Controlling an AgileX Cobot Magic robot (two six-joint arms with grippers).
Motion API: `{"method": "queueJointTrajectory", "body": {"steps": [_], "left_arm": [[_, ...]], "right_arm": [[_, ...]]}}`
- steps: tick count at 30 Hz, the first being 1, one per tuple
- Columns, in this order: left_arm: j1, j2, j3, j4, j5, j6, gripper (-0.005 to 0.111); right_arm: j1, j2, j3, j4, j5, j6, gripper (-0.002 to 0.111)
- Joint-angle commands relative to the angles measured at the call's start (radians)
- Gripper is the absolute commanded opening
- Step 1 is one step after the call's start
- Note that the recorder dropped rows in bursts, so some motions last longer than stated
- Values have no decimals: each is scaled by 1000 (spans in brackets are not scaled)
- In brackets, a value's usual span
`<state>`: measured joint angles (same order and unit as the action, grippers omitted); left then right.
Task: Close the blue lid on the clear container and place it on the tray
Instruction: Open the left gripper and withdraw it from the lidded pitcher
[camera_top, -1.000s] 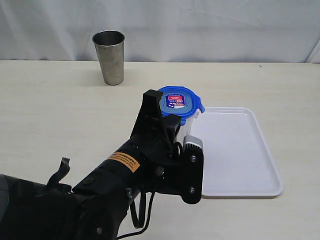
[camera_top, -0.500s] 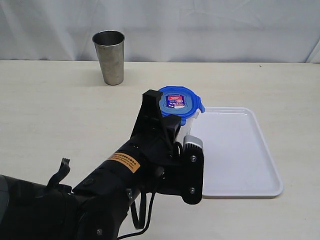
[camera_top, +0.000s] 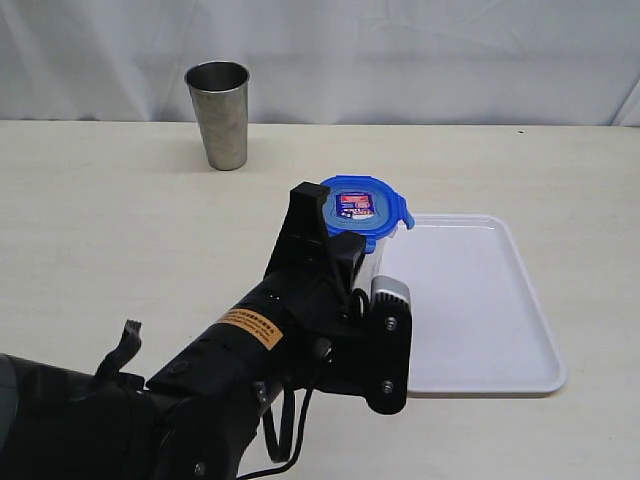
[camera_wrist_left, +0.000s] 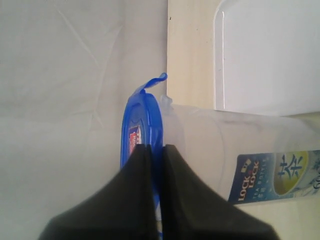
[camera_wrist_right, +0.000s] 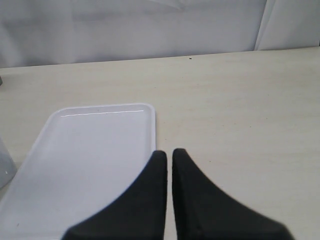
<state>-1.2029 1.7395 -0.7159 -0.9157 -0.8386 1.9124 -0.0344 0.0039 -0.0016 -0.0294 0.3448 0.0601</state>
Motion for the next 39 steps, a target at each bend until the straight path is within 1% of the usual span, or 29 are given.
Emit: {"method": "queueJointTrajectory", "body": {"steps": [1,18,22,24,26,30,32,35,37,39], "left_arm": [[-8,-4,-6,-9,-9,5,0],[-8,-4,-6,-12,-9,29,0],[-8,-4,-6,-20,-11,29,18],[-8,-4,-6,-27,-11,29,24],[-8,-4,-6,-28,-11,29,26],[-8,-4,-6,-28,-11,29,26],[-8,-4,-6,-33,-11,21,29],[-8,-4,-6,-48,-11,21,43],[-8,-4,-6,-62,-13,21,57],[-8,-4,-6,-73,-15,21,66]], "right_arm": [[1,-4,2,-1,-3,-1,4],[1,-4,2,-1,-3,-1,4],[1,-4,2,-1,-3,-1,4],[1,-4,2,-1,-3,-1,4],[1,-4,2,-1,-3,-1,4],[1,-4,2,-1,-3,-1,4],[1,-4,2,-1,-3,-1,4],[1,-4,2,-1,-3,-1,4],[1,-4,2,-1,-3,-1,4],[1,-4,2,-1,-3,-1,4]]}}
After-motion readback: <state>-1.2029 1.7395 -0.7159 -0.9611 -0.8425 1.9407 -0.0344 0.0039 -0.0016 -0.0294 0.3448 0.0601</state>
